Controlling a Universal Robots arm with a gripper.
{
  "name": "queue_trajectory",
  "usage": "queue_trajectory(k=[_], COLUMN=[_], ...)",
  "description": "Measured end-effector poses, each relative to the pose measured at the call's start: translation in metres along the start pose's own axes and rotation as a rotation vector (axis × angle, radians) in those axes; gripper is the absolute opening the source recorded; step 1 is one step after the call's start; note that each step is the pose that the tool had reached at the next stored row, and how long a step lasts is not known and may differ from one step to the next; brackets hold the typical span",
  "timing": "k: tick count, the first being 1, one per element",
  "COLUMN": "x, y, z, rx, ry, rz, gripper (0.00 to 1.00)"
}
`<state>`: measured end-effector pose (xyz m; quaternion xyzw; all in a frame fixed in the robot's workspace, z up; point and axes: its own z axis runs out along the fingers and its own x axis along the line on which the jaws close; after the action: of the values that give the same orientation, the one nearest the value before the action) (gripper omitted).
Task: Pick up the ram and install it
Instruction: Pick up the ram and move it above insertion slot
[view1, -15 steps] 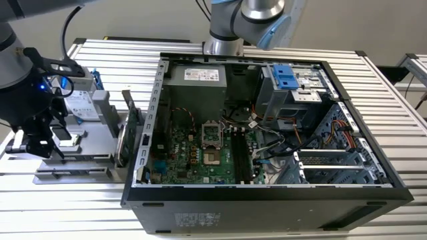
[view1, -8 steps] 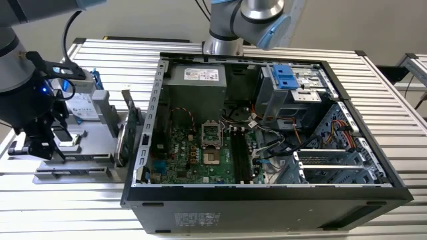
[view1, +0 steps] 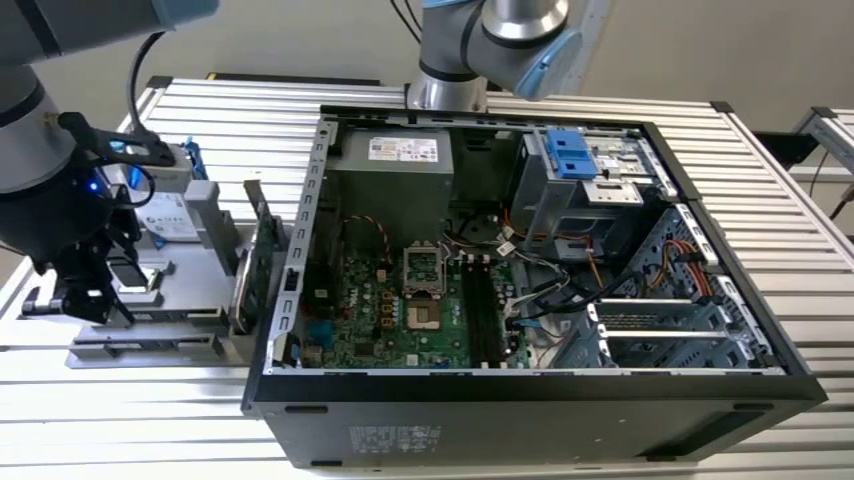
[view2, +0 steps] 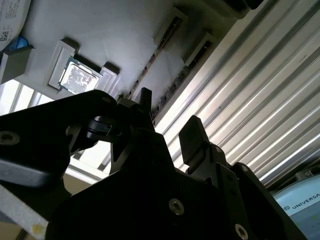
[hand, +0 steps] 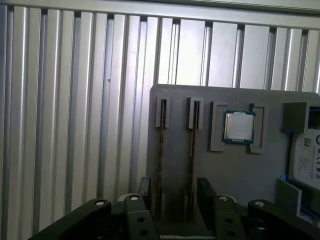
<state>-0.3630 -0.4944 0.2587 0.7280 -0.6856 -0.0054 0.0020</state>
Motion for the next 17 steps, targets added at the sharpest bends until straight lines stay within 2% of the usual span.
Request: queue_trajectory(k=[17], x=[0.0001], y=[-0.0002], z=[0.0171], rx=[0.0000], ry=[0.0000], rz=[0.000], gripper=[1.00])
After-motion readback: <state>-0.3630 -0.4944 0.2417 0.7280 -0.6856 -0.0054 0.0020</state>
